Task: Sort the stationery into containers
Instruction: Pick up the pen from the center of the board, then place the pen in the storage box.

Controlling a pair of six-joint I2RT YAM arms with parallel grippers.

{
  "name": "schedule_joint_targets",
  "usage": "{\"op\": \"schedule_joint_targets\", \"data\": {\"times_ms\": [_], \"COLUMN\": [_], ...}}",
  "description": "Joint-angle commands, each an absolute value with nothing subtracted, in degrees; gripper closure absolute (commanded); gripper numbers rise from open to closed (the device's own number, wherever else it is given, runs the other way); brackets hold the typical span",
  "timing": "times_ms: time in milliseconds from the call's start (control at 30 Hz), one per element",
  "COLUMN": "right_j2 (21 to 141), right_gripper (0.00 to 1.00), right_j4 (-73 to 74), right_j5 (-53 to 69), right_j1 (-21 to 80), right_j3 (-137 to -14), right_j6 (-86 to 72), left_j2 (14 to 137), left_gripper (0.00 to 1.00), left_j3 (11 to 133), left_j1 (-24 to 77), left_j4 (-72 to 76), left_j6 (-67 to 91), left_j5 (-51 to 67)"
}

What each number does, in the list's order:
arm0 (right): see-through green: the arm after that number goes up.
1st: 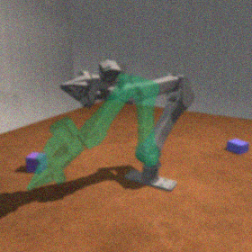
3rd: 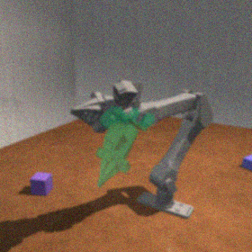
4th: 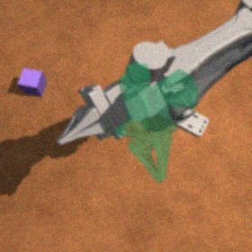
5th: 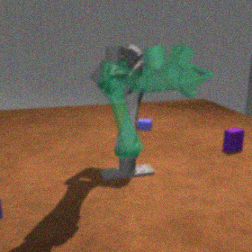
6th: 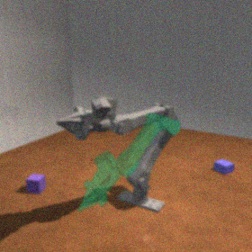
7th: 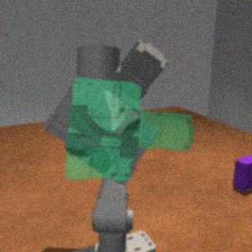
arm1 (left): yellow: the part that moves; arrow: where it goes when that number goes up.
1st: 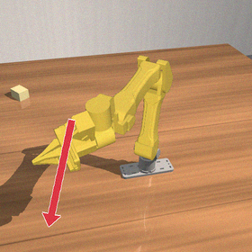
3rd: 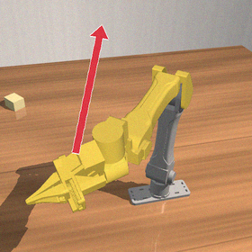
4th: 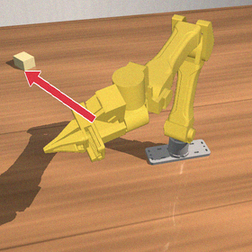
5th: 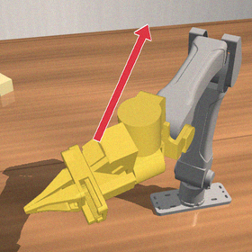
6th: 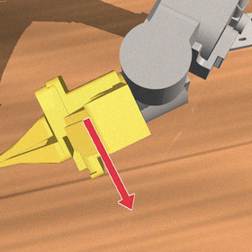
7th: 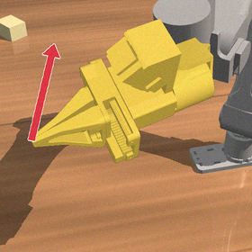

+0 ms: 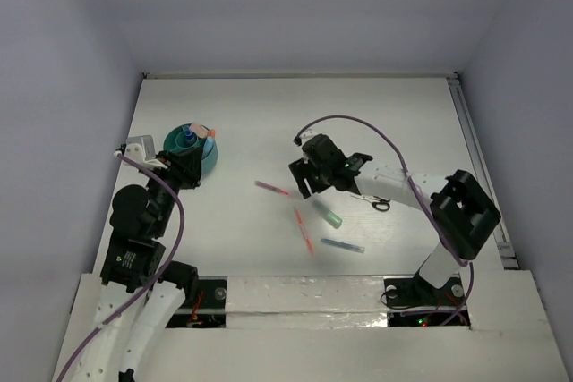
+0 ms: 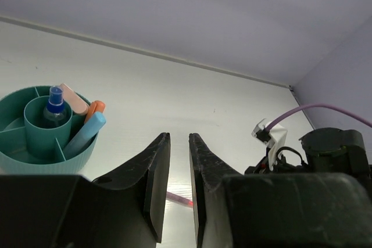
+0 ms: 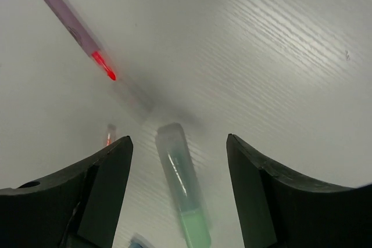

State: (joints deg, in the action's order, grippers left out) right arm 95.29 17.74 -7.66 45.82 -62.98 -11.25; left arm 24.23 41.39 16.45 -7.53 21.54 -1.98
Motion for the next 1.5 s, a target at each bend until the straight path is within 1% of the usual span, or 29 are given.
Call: {"op": "schedule_joint_targets", "data": {"times_ms": [0, 267, 433, 533, 567, 667, 800, 867, 933, 967, 1033, 1067, 1100, 1167, 1200, 1267, 1300, 1333, 1367, 1400, 1467], "right_j2": [94.4, 100.8, 103.5, 104.6, 105.2, 104.9, 100.6, 98.8, 95.8, 94.6, 91.7, 91.2, 91.1, 93.1, 94.4, 98.8, 100.5, 104.5, 104.5, 108.7, 112.8], "right_gripper": [0.29, 0.37, 0.43, 0.53, 0.61, 0.82, 0.87, 0.93, 0.94, 0.97, 0.98, 0.98, 0.98, 0.98, 0.98, 0.98, 0.98, 0.98, 0.99, 0.99, 1.00], "right_j4": [26.5, 28.8, 27.2, 27.3, 27.4, 27.1, 25.8, 25.2, 22.9, 21.0, 12.4, 9.1, 0.4, -9.4, -17.4, -26.0, -33.7, -37.5, -40.8, -47.3, -51.6], "right_j5": [-9.1, -5.2, -2.5, -3.6, -4.1, -6.9, -11.0, -15.7, -17.3, -17.1, -14.5, -10.2, -8.3, -3.4, -1.6, 2.3, 3.9, 7.3, 8.7, 9.7, 12.6], "right_j1": [46.0, 45.4, 45.4, 44.8, 44.3, 44.3, 43.7, 43.7, 43.7, 43.7, 43.7, 43.7, 43.7, 44.4, 45.3, 47.5, 47.5, 48.2, 48.3, 48.3, 48.3], "right_j3": [-65.8, -66.8, -67.1, -67.6, -67.7, -67.2, -67.3, -68.2, -69.6, -69.9, -70.1, -70.1, -69.9, -69.4, -70.0, -72.1, -73.2, -75.9, -77.4, -79.0, -82.9], "right_j6": [-9.1, -8.4, -7.6, -7.2, -7.0, -7.0, -6.2, -6.0, -5.2, -4.8, -4.2, -4.6, -5.2, -8.9, -10.1, -12.6, -13.8, -16.5, -18.1, -19.4, -23.4], "left_j2": [23.4, 22.9, 22.9, 22.9, 23.0, 23.2, 23.3, 23.4, 23.4, 23.6, 23.6, 23.7, 23.7, 23.7, 23.7, 23.7, 23.7, 23.7, 23.8, 23.8, 23.8], "left_gripper": [0.83, 0.83, 0.83, 0.83, 0.83, 0.83, 0.82, 0.83, 0.83, 0.82, 0.82, 0.82, 0.82, 0.83, 0.82, 0.82, 0.82, 0.82, 0.82, 0.83, 0.82], "left_j3": [41.8, 41.8, 41.8, 41.9, 41.8, 41.8, 41.8, 41.8, 41.8, 41.8, 41.9, 41.8, 41.8, 41.8, 41.8, 41.8, 41.8, 41.9, 41.8, 41.8, 41.9], "left_j1": [16.7, 16.7, 16.7, 16.7, 16.7, 16.7, 16.7, 16.7, 16.7, 16.7, 16.7, 16.7, 16.7, 16.2, 16.2, 15.6, 15.6, 15.6, 15.6, 15.6, 15.1], "left_j4": [-4.7, -4.7, -4.9, -4.9, -4.9, -4.9, -4.8, -4.7, -4.8, -4.8, -4.7, -4.7, -4.6, -4.7, -4.7, -4.8, -4.8, -4.9, -4.8, -4.9, -5.0], "left_j6": [21.5, 21.5, 21.5, 21.5, 21.4, 21.4, 21.4, 21.5, 21.5, 21.6, 21.5, 21.5, 21.6, 21.6, 21.6, 21.5, 21.5, 21.5, 21.5, 21.5, 21.5], "left_j5": [-1.8, -2.1, -2.1, -2.2, -2.3, -2.1, -2.0, -2.0, -2.1, -2.0, -2.0, -2.0, -1.9, -1.9, -2.0, -2.2, -2.3, -2.3, -2.4, -2.5, -2.6]}}
